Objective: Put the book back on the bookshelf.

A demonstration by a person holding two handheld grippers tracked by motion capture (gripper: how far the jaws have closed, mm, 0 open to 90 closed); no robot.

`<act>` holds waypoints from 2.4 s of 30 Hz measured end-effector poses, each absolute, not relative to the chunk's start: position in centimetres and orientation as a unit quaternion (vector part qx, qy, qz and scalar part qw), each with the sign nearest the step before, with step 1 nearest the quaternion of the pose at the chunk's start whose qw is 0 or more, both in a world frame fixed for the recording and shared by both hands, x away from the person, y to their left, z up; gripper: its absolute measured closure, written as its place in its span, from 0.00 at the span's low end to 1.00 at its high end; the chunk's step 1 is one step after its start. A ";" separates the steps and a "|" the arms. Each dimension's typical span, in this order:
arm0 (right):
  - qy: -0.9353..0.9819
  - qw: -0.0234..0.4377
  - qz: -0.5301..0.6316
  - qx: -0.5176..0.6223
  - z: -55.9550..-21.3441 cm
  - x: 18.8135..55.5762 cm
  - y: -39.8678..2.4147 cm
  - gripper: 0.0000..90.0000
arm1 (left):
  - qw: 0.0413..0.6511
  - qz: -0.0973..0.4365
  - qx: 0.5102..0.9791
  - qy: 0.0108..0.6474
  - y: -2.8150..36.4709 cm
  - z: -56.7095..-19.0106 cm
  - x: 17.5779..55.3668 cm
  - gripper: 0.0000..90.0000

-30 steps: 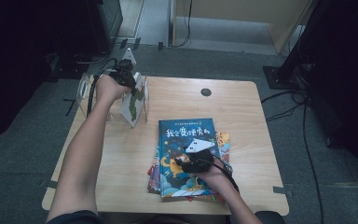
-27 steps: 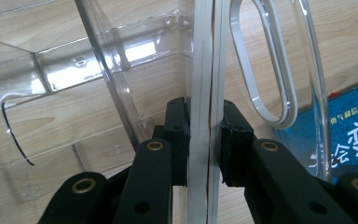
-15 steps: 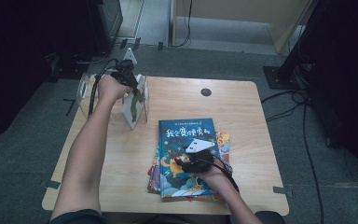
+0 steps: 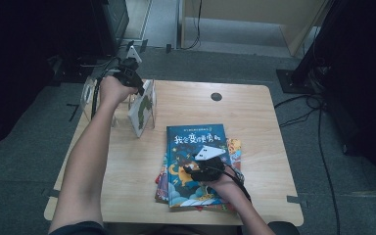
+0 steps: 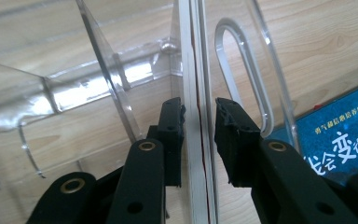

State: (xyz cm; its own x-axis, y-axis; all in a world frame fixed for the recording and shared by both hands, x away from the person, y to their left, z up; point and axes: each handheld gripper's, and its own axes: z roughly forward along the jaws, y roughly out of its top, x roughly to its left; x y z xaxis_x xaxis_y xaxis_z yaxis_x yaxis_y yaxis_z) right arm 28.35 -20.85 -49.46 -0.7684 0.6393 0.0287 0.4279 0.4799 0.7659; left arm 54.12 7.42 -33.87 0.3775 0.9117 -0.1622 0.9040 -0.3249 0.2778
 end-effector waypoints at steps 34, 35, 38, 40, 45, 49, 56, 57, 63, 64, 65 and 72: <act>0.850 0.132 0.402 0.314 -49.5 28.3 -20.9 0.45 | 0.244 0.020 0.837 0.490 8.4 -32.3 46.0 0.68; 0.850 0.132 0.402 0.314 -49.5 28.3 -20.9 0.45 | 0.245 0.019 0.837 0.488 8.4 -32.4 45.8 0.68; 0.850 0.132 0.402 0.314 -49.5 28.3 -20.9 0.45 | 0.246 0.022 0.838 0.486 8.5 -32.8 45.2 0.66; 0.850 0.132 0.402 0.314 -49.5 28.3 -20.9 0.45 | 0.242 0.030 0.840 0.484 8.5 -33.2 44.9 0.66; 0.850 0.132 0.402 0.314 -49.5 28.3 -20.8 0.45 | 0.250 0.022 0.839 0.482 9.0 -33.9 43.9 0.65; 0.850 0.133 0.402 0.314 -49.5 28.3 -20.8 0.45 | 0.263 0.022 0.836 0.480 9.3 -34.5 43.0 0.64; 0.850 0.132 0.401 0.315 -49.5 28.3 -20.8 0.45 | 0.267 0.025 0.839 0.474 9.3 -36.2 41.8 0.65; 0.850 0.132 0.401 0.314 -49.5 28.3 -20.8 0.45 | 0.268 0.024 0.838 0.475 9.3 -36.4 41.7 0.65; 0.850 0.132 0.401 0.314 -49.5 28.3 -20.8 0.45 | 0.275 0.019 0.839 0.470 9.2 -37.6 40.8 0.64; 0.850 0.132 0.401 0.314 -49.5 28.3 -20.8 0.45 | 0.274 0.022 0.839 0.470 9.2 -37.8 40.6 0.64; 0.850 0.132 0.401 0.315 -49.5 28.3 -20.8 0.45 | 0.276 0.023 0.839 0.468 9.1 -38.1 40.4 0.64; 0.850 0.132 0.401 0.314 -49.5 28.3 -20.8 0.45 | 0.281 0.019 0.839 0.466 9.3 -39.7 39.2 0.64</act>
State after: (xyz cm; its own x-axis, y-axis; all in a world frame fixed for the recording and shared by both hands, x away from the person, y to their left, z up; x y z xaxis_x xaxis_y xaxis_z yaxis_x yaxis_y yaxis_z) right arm 28.32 -20.84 -49.46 -0.7676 0.6403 0.0275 0.4285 0.4809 0.7649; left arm 39.16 9.33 -39.74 0.5655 0.7920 -0.2300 0.7707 -0.4082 0.4892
